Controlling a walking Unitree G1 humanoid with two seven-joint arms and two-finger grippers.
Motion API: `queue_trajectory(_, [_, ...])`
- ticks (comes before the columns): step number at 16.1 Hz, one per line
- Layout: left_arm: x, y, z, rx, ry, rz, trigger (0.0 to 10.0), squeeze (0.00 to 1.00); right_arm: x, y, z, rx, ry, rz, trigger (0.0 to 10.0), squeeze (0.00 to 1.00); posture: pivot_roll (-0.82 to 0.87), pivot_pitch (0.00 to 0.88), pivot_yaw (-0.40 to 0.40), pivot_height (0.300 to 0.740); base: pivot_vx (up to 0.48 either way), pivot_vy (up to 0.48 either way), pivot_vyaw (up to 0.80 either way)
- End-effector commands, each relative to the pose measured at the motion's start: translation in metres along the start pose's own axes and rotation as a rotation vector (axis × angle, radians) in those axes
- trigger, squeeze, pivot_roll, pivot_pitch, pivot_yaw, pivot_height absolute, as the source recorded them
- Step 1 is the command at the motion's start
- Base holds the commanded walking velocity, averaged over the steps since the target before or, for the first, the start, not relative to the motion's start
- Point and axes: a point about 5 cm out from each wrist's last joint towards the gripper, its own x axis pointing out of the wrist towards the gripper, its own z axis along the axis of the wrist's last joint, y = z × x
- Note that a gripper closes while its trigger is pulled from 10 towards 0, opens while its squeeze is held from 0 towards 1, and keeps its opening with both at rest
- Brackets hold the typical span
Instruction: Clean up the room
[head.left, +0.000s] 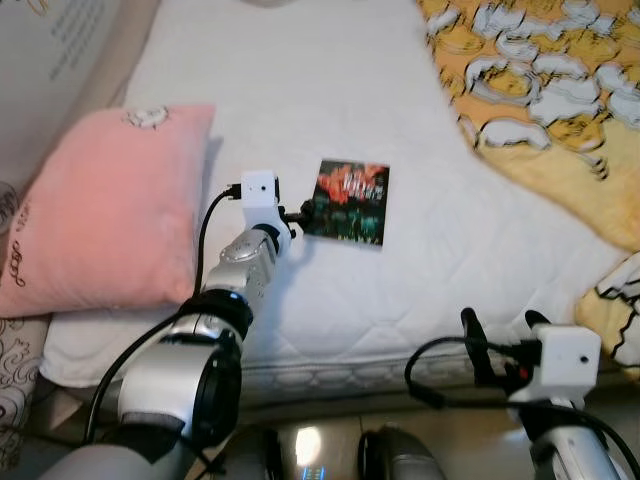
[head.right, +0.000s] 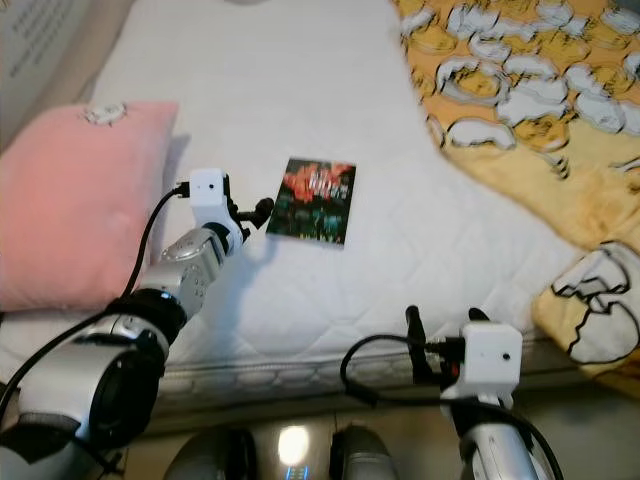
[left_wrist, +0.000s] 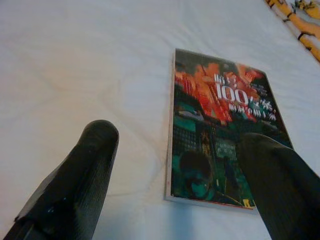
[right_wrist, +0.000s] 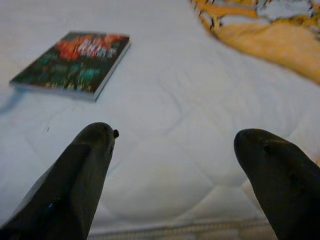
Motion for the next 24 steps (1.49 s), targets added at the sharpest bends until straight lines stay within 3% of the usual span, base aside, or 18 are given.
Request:
queue_trajectory(1, [0.001, -0.004, 0.000, 0.003, 0.002, 0.001, 10.0, 0.00, -0.005, -0.001, 0.003, 0.001, 0.006, -0.003, 10.0, 0.00, -0.27, 0.265, 0.014, 0.700, 0.000, 0.000, 0.00])
queue_trajectory(6, [0.001, -0.009, -0.006, -0.028, 0.021, 0.009, 10.0, 0.00, -0.027, 0.007, 0.002, 0.007, 0.054, 0.019, 10.0, 0.00, -0.30, 0.322, 0.018, 0.700, 0.000, 0.000, 0.00])
queue_trajectory(14, [0.003, -0.021, -0.012, -0.047, 0.064, -0.004, 10.0, 0.00, -0.030, 0.011, 0.001, 0.024, 0.081, 0.025, 10.0, 0.00, -0.30, 0.330, 0.028, 0.700, 0.000, 0.000, 0.00])
queue_trajectory(15, [0.002, -0.018, -0.015, -0.089, 0.070, 0.004, 0.0, 0.00, -0.030, 0.012, 0.000, 0.027, 0.083, 0.025, 10.0, 0.00, -0.30, 0.329, 0.029, 0.700, 0.000, 0.000, 0.00])
queue_trajectory(18, [0.001, -0.016, -0.017, -0.208, 0.070, -0.002, 0.0, 0.00, -0.029, 0.012, -0.001, 0.034, 0.087, 0.025, 10.0, 0.00, -0.29, 0.328, 0.029, 0.700, 0.000, 0.000, 0.00])
queue_trajectory(24, [0.000, -0.017, -0.023, -0.302, 0.080, -0.041, 0.0, 0.00, -0.027, 0.012, -0.004, 0.041, 0.095, 0.024, 10.0, 0.00, -0.29, 0.328, 0.026, 0.700, 0.000, 0.000, 0.00])
